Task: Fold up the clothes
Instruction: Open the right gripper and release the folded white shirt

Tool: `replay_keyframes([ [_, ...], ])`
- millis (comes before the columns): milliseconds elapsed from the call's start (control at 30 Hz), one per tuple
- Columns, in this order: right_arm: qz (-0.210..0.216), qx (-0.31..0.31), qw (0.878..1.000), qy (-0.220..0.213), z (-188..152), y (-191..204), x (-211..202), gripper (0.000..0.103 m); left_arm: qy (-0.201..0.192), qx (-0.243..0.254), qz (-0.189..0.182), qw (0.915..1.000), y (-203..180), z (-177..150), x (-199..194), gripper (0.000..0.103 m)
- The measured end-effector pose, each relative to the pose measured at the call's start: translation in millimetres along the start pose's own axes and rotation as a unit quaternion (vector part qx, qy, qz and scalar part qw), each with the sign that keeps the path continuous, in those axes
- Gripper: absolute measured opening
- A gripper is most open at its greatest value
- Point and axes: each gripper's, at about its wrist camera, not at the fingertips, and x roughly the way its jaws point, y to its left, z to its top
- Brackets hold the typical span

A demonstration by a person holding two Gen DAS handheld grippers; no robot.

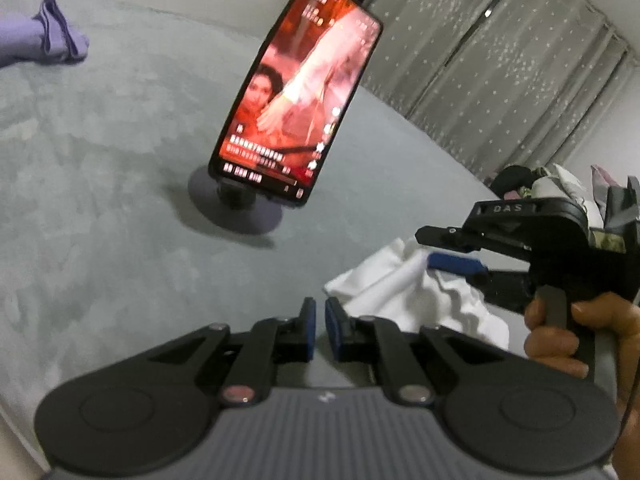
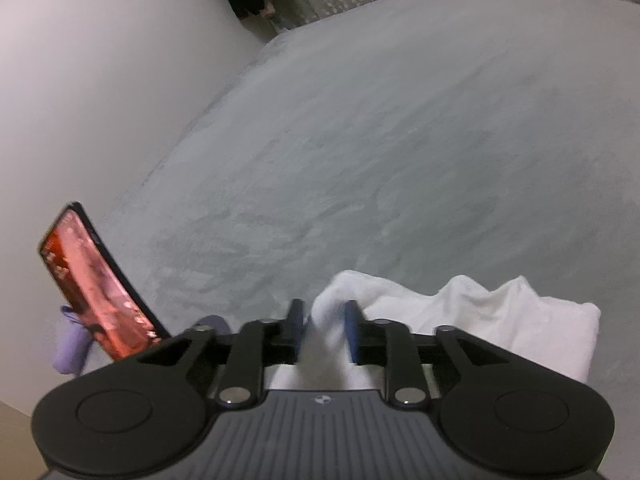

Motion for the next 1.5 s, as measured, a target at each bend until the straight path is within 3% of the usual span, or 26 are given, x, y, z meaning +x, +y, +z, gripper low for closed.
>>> replay_keyframes([
  [267, 0.0, -0.023, 0.999, -0.041, -3, 4, -24, 0.033, -0.041, 0.066, -0.01, 0.9969, -21, 1, -4, 0.014],
  [500, -0.031, -0.069, 0.994, -0.078, -25, -8, -45, 0.033, -0.03, 0.163, -0.058, 0.9845, -50, 6, 17, 0.014],
  [667, -0.059, -0.097, 0.989, -0.099, -52, -12, -47, 0.032, -0.016, 0.197, -0.092, 0.976, -62, 11, 43, 0.014],
  [867, -0.086, -0.123, 0.983, -0.105, -71, -23, -29, 0.032, -0.003, 0.196, -0.078, 0.9775, -68, 16, 65, 0.014],
  [933, -0.093, -0.132, 0.982, -0.102, -77, -26, -29, 0.028, 0.001, 0.195, -0.07, 0.9784, -69, 17, 73, 0.014],
  [1100, -0.107, -0.167, 0.973, -0.114, -89, -28, -47, 0.026, -0.008, 0.151, 0.002, 0.9885, -57, 20, 77, 0.012],
  [1267, -0.111, -0.171, 0.97, -0.131, -84, -32, -65, 0.026, -0.02, 0.136, -0.01, 0.9904, -51, 17, 58, 0.013],
  [1500, -0.094, -0.197, 0.968, -0.122, -74, -22, -50, 0.026, -0.027, 0.184, -0.045, 0.9814, -57, -3, 26, 0.013],
])
